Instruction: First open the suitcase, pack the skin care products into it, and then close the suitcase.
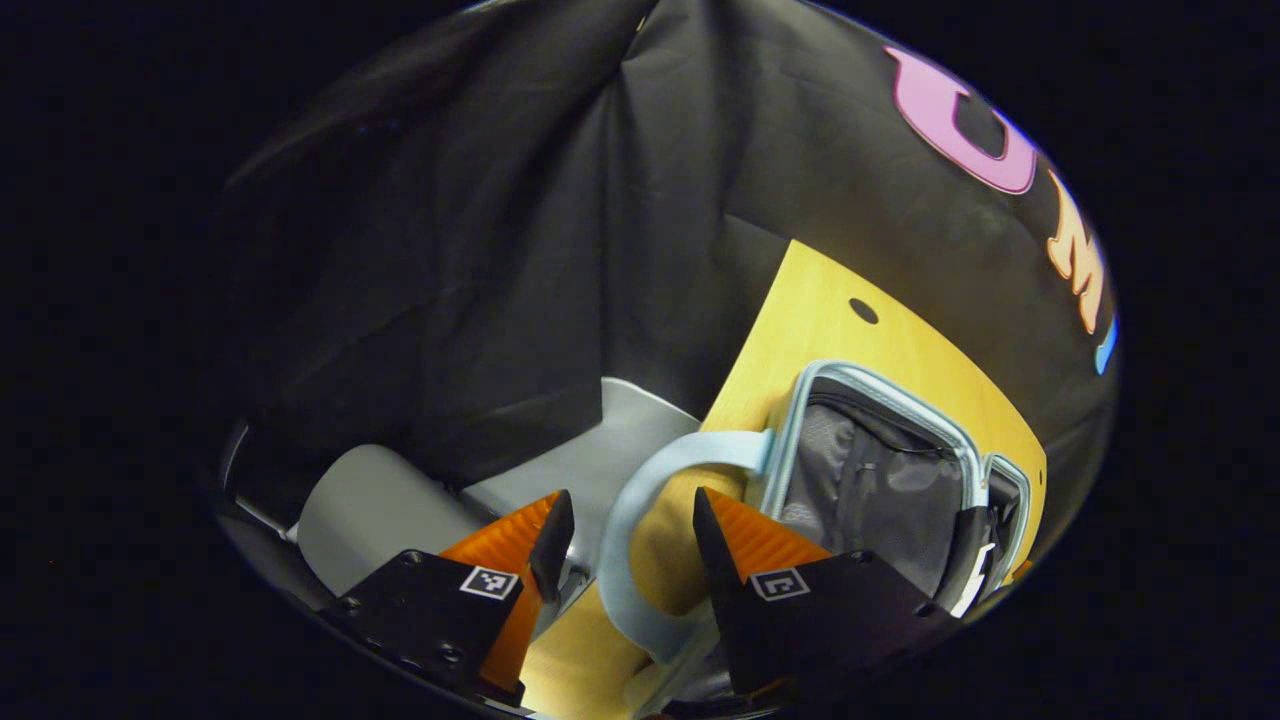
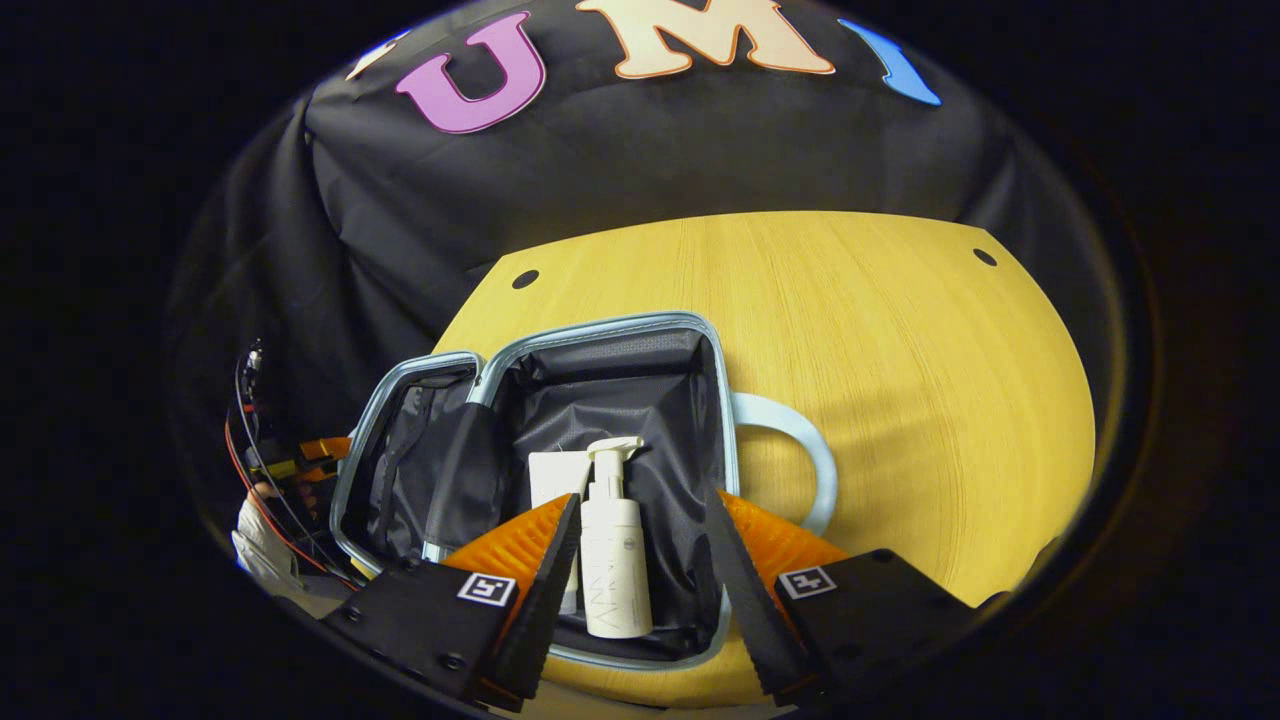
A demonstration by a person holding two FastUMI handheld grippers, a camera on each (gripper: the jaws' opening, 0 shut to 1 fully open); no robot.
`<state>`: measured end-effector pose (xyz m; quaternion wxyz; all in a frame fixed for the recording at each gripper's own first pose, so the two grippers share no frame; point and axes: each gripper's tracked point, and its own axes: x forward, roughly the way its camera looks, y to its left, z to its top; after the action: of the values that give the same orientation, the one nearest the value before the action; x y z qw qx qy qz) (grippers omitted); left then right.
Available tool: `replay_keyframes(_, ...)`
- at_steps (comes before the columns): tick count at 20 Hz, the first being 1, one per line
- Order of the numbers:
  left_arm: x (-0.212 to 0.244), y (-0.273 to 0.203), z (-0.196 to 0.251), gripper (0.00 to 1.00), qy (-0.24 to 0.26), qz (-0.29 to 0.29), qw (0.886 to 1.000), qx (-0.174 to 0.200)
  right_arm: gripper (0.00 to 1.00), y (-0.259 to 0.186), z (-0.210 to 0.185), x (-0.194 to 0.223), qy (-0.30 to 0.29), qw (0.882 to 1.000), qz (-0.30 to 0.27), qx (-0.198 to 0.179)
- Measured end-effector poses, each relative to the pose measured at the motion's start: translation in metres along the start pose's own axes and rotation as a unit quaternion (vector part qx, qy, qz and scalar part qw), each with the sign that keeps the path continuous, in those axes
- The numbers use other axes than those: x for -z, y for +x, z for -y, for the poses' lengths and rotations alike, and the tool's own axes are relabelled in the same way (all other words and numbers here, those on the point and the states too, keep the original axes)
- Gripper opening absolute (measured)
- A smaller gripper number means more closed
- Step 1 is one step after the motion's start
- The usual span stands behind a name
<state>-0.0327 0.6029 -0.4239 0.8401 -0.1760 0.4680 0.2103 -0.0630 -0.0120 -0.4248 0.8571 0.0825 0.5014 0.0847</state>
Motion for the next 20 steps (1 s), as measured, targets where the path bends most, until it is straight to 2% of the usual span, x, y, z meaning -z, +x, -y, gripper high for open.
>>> replay_keyframes(1, 0.003, 0.005, -0.002, 0.73, 0.000, -0.008, 1.000, 0.000, 0.80, -0.001, 0.002, -0.001, 0.002, 1.000, 0.001, 0.002)
replay_keyframes(2, 0.007, 0.009, -0.002, 0.73, -0.004, -0.022, 1.000, 0.004, 0.75, -0.003, 0.003, -0.002, 0.003, 1.000, 0.004, 0.003)
replay_keyframes(3, 0.006, 0.009, 0.002, 0.69, -0.003, -0.028, 1.000, 0.010, 0.80, -0.004, 0.005, -0.004, 0.005, 1.000, 0.006, 0.005)
replay_keyframes(4, 0.008, 0.012, -0.001, 0.73, 0.006, -0.038, 0.999, 0.008, 0.80, -0.006, 0.006, -0.005, 0.006, 1.000, 0.009, 0.006)
replay_keyframes(5, 0.013, 0.012, -0.006, 0.71, 0.019, -0.049, 0.999, -0.001, 0.75, -0.007, 0.008, -0.006, 0.006, 1.000, 0.011, 0.007)
replay_keyframes(6, 0.016, 0.013, -0.006, 0.59, 0.022, -0.058, 0.998, 0.000, 0.75, -0.008, 0.008, -0.006, 0.005, 1.000, 0.012, 0.007)
replay_keyframes(8, 0.013, 0.008, 0.009, 0.36, 0.016, -0.057, 0.998, 0.029, 0.75, -0.011, 0.011, -0.006, 0.003, 1.000, 0.016, 0.008)
replay_keyframes(9, 0.010, 0.002, 0.013, 0.25, 0.019, -0.056, 0.998, 0.027, 0.80, -0.013, 0.012, -0.007, 0.001, 1.000, 0.019, 0.008)
replay_keyframes(10, 0.011, 0.000, 0.016, 0.13, 0.030, -0.057, 0.998, 0.027, 0.75, -0.013, 0.012, -0.007, 0.000, 1.000, 0.020, 0.006)
replay_keyframes(11, 0.008, -0.004, 0.021, 0.09, 0.039, -0.052, 0.997, 0.033, 0.80, -0.014, 0.013, -0.006, -0.001, 1.000, 0.020, 0.004)
replay_keyframes(12, 0.004, -0.012, 0.026, 0.04, 0.052, -0.051, 0.997, 0.039, 0.80, -0.015, 0.013, -0.005, -0.002, 1.000, 0.020, 0.001)
replay_keyframes(16, -0.031, -0.060, 0.038, 0.00, 0.102, -0.001, 0.994, 0.040, 0.80, -0.022, 0.019, -0.008, -0.008, 1.000, 0.024, -0.013)
replay_keyframes(20, -0.055, -0.112, 0.079, 0.00, 0.087, 0.043, 0.993, 0.066, 0.80, -0.028, 0.025, -0.007, -0.011, 0.999, 0.028, -0.032)
